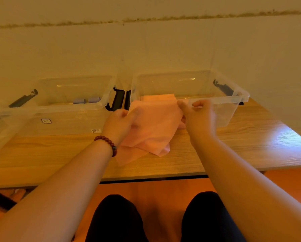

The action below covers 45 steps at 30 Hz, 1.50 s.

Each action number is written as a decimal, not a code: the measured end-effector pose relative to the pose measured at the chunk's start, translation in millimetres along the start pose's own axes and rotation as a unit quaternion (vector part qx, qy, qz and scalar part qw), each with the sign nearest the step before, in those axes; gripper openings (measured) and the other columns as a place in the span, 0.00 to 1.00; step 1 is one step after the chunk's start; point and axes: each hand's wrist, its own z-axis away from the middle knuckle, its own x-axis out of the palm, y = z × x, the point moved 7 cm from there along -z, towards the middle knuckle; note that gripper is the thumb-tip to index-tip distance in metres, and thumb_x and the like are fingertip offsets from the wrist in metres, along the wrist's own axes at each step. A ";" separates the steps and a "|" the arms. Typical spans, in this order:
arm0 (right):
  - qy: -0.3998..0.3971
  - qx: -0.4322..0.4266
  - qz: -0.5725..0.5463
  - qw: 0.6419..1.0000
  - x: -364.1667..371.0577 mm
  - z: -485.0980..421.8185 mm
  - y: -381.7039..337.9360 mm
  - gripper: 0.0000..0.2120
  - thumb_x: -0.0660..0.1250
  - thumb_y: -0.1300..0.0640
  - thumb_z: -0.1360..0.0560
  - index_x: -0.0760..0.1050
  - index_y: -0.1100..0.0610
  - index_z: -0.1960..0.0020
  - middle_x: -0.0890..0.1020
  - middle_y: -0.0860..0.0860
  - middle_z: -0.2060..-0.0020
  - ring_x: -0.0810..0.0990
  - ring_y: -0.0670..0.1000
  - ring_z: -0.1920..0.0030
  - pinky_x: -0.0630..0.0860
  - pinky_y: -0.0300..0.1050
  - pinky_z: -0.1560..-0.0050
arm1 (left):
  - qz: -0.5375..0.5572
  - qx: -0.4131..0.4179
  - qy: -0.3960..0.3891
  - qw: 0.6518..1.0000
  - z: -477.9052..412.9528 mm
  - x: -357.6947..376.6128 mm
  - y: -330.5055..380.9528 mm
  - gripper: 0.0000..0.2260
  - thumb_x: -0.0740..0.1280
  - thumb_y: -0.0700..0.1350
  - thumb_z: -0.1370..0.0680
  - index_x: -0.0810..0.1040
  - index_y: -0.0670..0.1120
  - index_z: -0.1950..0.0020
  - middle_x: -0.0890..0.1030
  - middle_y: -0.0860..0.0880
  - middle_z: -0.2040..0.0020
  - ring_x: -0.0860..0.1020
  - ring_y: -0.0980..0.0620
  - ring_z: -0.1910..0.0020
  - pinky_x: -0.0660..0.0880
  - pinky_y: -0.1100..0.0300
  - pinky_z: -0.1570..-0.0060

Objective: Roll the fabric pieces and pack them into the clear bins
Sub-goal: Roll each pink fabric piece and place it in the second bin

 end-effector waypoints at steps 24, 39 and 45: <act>-0.209 0.104 -0.199 0.952 28.3 10.4 -6.7 0.05 0.62 0.59 0.19 0.77 0.55 0.47 0.83 0.55 0.55 0.82 0.54 0.55 0.79 0.55 0.52 | 0.291 0.069 -0.120 0.947 -11.7 10.9 45.4 0.07 0.63 0.48 0.19 0.81 0.52 0.50 0.83 0.49 0.51 0.81 0.50 0.49 0.76 0.45 0.45; -0.170 0.023 -0.117 0.978 51.4 -18.4 -25.6 0.10 0.64 0.48 0.23 0.77 0.52 0.47 0.83 0.56 0.52 0.82 0.58 0.49 0.78 0.66 0.47 | 0.215 0.096 -0.184 0.954 -7.6 9.6 42.0 0.07 0.59 0.44 0.18 0.77 0.52 0.48 0.82 0.52 0.51 0.81 0.54 0.51 0.79 0.54 0.49; -0.161 0.028 -0.134 0.977 58.9 -19.3 -24.6 0.05 0.63 0.52 0.21 0.75 0.52 0.50 0.83 0.56 0.52 0.82 0.57 0.49 0.79 0.65 0.47 | 0.214 0.108 -0.139 0.961 -12.8 10.4 41.9 0.06 0.60 0.48 0.19 0.77 0.55 0.50 0.82 0.55 0.52 0.81 0.54 0.52 0.79 0.54 0.57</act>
